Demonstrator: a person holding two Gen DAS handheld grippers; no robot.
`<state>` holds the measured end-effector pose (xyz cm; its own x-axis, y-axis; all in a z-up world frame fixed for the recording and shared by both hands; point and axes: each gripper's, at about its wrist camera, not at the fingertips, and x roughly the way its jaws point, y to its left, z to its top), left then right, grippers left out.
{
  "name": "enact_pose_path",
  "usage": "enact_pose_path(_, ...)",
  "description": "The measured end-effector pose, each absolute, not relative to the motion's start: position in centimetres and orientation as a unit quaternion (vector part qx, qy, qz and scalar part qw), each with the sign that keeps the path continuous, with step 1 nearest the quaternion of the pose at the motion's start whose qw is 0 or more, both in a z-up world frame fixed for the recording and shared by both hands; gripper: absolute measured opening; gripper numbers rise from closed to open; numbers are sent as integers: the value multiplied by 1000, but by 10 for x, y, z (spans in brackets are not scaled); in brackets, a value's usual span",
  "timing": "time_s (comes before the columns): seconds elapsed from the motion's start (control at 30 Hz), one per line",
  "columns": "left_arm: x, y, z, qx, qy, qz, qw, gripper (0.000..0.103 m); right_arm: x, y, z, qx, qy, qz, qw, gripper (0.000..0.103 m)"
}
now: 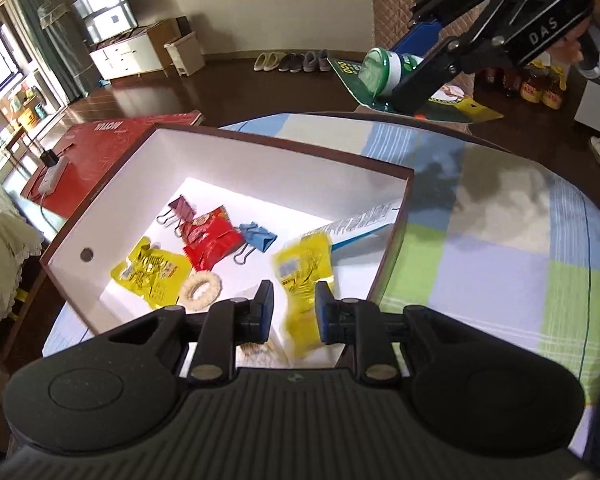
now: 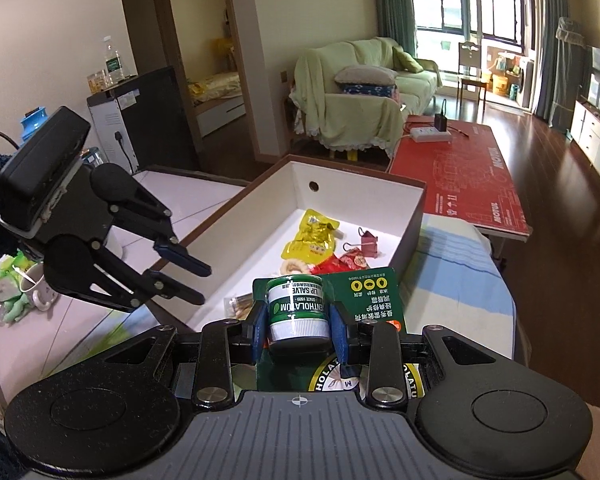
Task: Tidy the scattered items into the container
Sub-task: 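Carry the yellow packet and green salve card over the box with both tools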
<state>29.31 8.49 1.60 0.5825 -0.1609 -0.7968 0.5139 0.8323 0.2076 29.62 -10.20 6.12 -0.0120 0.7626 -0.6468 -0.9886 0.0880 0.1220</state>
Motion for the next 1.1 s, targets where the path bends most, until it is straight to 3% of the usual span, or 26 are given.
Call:
enact_pose_path(0.3,281,121,42,171,422,-125,881,21,292,-70,61,-210,279,672,653,32)
enact_pose_path(0.53,280,145,60,129,423,-80,893,30,285,-39,53,-227,276,690,629,32)
enact_pose_path(1.1,300,186,72,77,427,-20,901,41,278,46,0,-262,308,702,587,32)
